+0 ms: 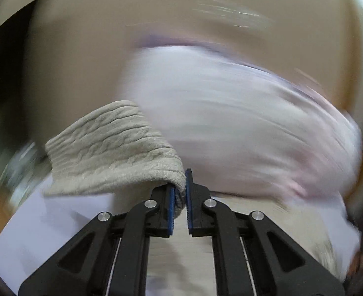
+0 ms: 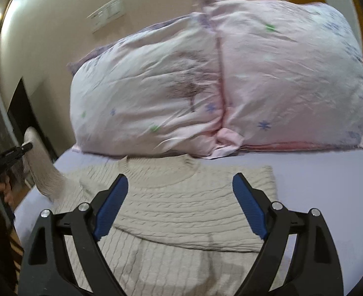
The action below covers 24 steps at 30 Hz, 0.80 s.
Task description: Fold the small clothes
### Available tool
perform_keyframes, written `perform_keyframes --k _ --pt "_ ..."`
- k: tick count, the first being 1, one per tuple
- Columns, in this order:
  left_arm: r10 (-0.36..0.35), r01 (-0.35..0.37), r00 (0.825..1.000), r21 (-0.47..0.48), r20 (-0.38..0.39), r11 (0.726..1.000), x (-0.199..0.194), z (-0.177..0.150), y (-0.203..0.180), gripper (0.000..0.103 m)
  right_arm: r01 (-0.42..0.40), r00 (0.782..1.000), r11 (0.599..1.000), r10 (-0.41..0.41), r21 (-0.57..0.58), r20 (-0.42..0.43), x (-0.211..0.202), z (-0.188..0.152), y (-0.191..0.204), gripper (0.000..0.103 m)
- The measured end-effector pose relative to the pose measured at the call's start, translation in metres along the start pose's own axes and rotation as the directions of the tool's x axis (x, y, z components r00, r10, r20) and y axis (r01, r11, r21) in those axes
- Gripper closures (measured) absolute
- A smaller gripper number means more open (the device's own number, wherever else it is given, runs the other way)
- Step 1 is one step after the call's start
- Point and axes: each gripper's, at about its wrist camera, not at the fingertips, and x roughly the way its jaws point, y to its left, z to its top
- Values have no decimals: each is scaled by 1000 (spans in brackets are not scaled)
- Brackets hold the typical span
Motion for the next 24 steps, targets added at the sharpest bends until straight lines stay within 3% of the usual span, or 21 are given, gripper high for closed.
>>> perform_keyframes --k 1,2,4,6,8,9,11,13,14,15,17,19,22,24 --pt "-86 87 996 93 -12 992 9 -5 -44 96 0 1000 1000 0 26 -1 1 -1 -6 16" --pt "-169 175 984 184 -48 967 21 -14 -89 96 -5 1000 998 6 67 -11 5 -2 -16 16" --pt "-255 296 953 328 -161 897 50 -45 -163 96 -10 999 990 16 137 -40 15 -6 -33 16" --pt "-247 358 923 420 -296 834 78 -83 -216 96 2 997 981 12 193 -72 22 -9 -49 17" --pt "-241 396 894 415 -377 819 87 -103 -226 96 4 994 967 23 253 -105 25 -13 -67 18" --pt "-264 412 885 383 -384 827 82 -107 -217 96 3 993 964 28 267 -113 25 -14 -72 24" --pt "-272 386 901 339 -338 858 62 -102 -190 90 18 989 956 25 294 -143 29 -17 -85 36" --pt "-269 345 919 256 -290 903 38 -94 -145 75 43 984 945 16 323 -178 35 -20 -93 55" --pt "-257 322 926 225 -277 920 32 -91 -126 63 45 982 941 21 336 -190 38 -22 -95 58" --pt "-231 283 938 185 -260 941 23 -88 -101 58 45 979 937 26 346 -200 41 -23 -96 63" --pt "-187 222 948 115 -256 968 8 -89 -61 50 54 974 936 27 347 -223 47 -26 -95 65" --pt "-155 168 948 24 -279 985 -7 -96 -23 45 55 967 938 35 342 -251 56 -27 -89 65" --pt "-162 143 937 -83 -310 986 -19 -115 11 38 45 961 926 63 375 -269 70 -24 -86 65" --pt "-179 145 931 -130 -318 981 -29 -130 21 35 35 962 894 92 447 -258 76 -21 -88 65"
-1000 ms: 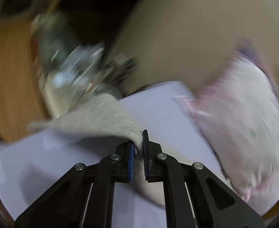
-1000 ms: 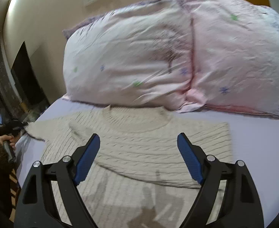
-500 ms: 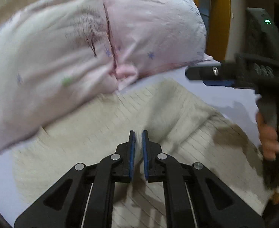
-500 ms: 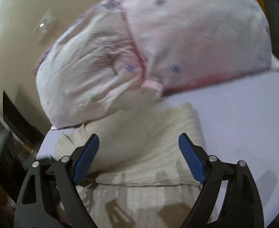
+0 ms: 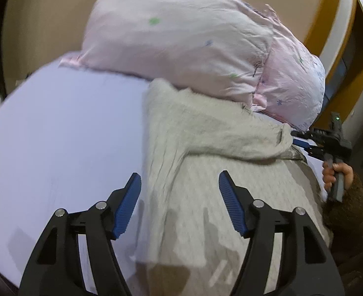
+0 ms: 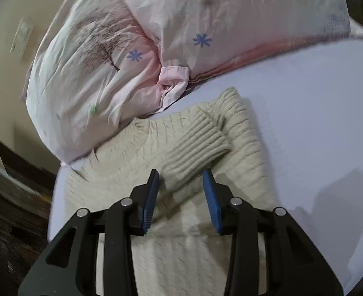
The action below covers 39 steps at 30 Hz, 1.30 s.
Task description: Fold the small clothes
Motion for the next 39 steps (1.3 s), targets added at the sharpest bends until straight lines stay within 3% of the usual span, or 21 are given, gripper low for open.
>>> perform_keyframes --k 3,4,5,6,7,10,13,15,17,19,21,23,27,28,31,34,37,38,39 --pt "-24 24 1000 -8 6 1000 -6 -14 0 29 30 999 999 -29 -15 38 6 6 10 66" --pt "-24 24 1000 -1 3 1000 -6 -16 -1 28 46 999 997 -46 -56 12 16 9 15 92" --pt "-19 19 1000 7 -3 1000 -4 -17 -3 28 30 999 998 -30 -63 14 17 11 16 97" --pt "-13 13 1000 14 -16 1000 -2 -18 -5 28 2 999 998 1 -64 52 11 11 17 98" --pt "-9 9 1000 15 -25 1000 0 -20 -4 28 -63 986 994 76 -91 146 -9 13 21 98" --pt "-12 12 999 7 -39 1000 -1 -28 -3 28 -39 958 993 70 -116 279 -50 5 12 98" --pt "-10 10 999 -12 -47 1000 -3 -37 4 28 63 975 996 -47 -66 216 -48 -11 -13 98" --pt "-22 21 999 -24 -35 999 -7 -43 8 28 66 986 997 -59 -39 154 -46 -24 -23 96" --pt "-29 28 999 -32 -32 999 -12 -46 8 28 64 992 998 -63 0 107 -54 -43 -38 86" --pt "-59 57 998 -39 -32 998 -18 -53 8 28 80 992 997 -80 -4 101 -71 -68 -52 52" --pt "-93 92 995 -34 -28 995 -24 -61 8 28 110 991 994 -108 -18 81 -85 -88 -66 48" --pt "-146 145 989 -37 -32 989 -30 -68 7 32 108 994 994 -107 -19 15 -97 -115 -76 49" --pt "-254 251 967 -69 -33 965 -44 -90 9 47 16 999 1000 -16 -15 -39 -127 -158 -88 66" --pt "-273 270 962 -77 -32 960 -47 -94 10 48 -42 997 999 42 -5 -61 -136 -174 -92 67" --pt "-347 345 938 -128 -1 930 -58 -109 15 48 -98 991 995 96 -17 -95 -155 -204 -97 69" --pt "-376 374 926 -143 18 916 -63 -118 15 48 -93 987 995 89 -28 -137 -167 -221 -99 68" --pt "-383 380 924 -139 2 915 -63 -121 10 49 -106 975 994 99 -26 -201 -153 -229 -100 68" --pt "-381 377 924 -138 -6 916 -62 -121 8 57 -120 969 993 114 -16 -219 -147 -233 -104 72" --pt "-374 367 927 -141 -27 919 -58 -120 6 72 -151 959 988 147 0 -242 -139 -235 -107 93"
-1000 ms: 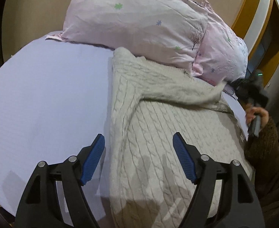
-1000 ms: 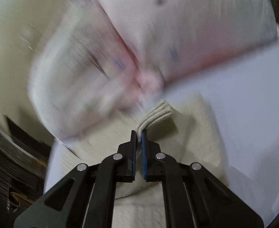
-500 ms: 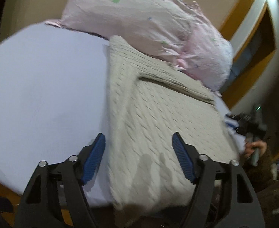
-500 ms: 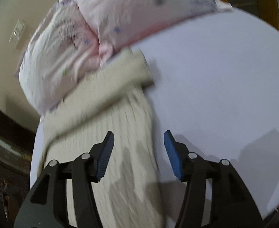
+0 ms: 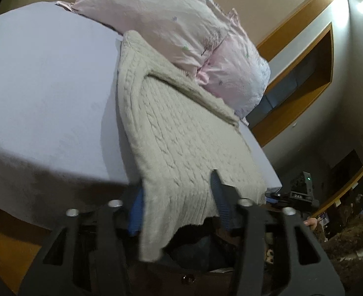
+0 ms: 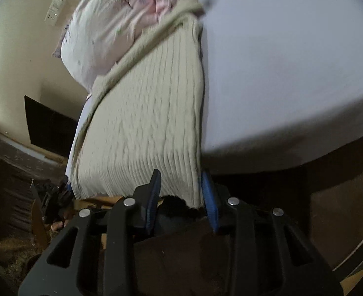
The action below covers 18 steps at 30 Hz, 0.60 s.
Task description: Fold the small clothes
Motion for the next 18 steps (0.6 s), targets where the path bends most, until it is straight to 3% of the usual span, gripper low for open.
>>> perform_keyframes --k 2,7,10,12,15,18 --pt "14 -14 999 -8 -30 1000 4 3 1 96 -66 998 997 65 -35 -12 4 4 7 92" --pt "-59 59 998 30 -1 998 -6 44 -13 97 -155 972 969 184 -194 143 -41 46 51 93" --pt "-73 69 995 68 70 995 -5 101 -23 97 -181 929 948 252 -261 272 -58 101 77 94" --pt "-44 38 990 46 134 998 8 147 -16 97 -185 895 943 277 -275 350 -51 152 90 94" --pt "41 -28 981 -71 189 997 53 216 13 97 -183 879 965 245 -187 409 -17 224 84 94" --pt "156 -136 973 -124 170 983 105 262 43 97 -97 902 994 105 -40 419 32 281 64 94"
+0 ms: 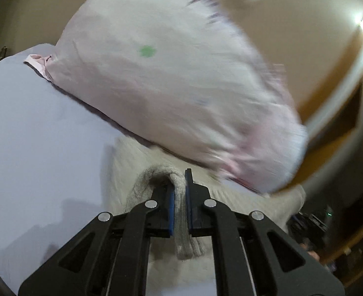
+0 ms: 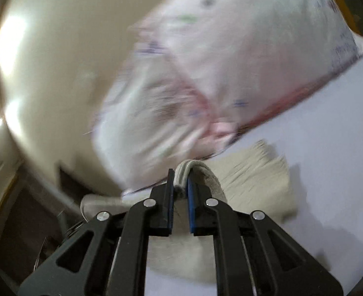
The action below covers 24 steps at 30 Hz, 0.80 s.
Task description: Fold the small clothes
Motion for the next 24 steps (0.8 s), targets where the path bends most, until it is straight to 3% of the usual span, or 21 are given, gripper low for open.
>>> perform_keyframes --k 3,5,7,8,9,10,11,14,19,22,24 --pt "74 -76 996 -48 -48 996 48 15 18 97 91 996 993 -89 79 -28 38 19 -28 95" --pt "74 -83 993 -100 -92 991 64 19 33 96 154 987 983 -149 95 -56 57 22 -38 94" --pt "48 -63 992 -124 -120 990 65 17 41 92 187 982 979 -183 79 -47 63 20 -35 75" --pt "32 -49 991 -127 -126 991 61 17 43 81 190 982 979 -188 68 -32 63 22 -32 63" --pt "20 -35 992 -125 -122 991 52 17 45 55 192 981 980 -192 60 -11 61 24 -30 37" --pt "23 -36 995 -121 -102 992 43 18 46 37 188 982 981 -190 51 22 55 24 -27 25" --pt "43 -49 998 -110 -55 993 28 17 45 10 177 983 983 -179 43 36 52 26 -24 24" --pt "6 -10 999 -101 -40 995 5 16 42 8 160 987 987 -159 -12 36 45 22 -17 21" --pt "-13 -3 979 -80 -202 997 19 -9 41 11 145 989 988 -146 -45 -26 53 7 -4 20" --pt "-4 -22 959 -88 -285 996 36 -28 38 23 139 989 989 -141 -51 -36 49 6 -1 20" --pt "8 -30 963 -78 -270 997 36 -36 40 31 127 991 991 -128 -48 -33 42 6 2 20"
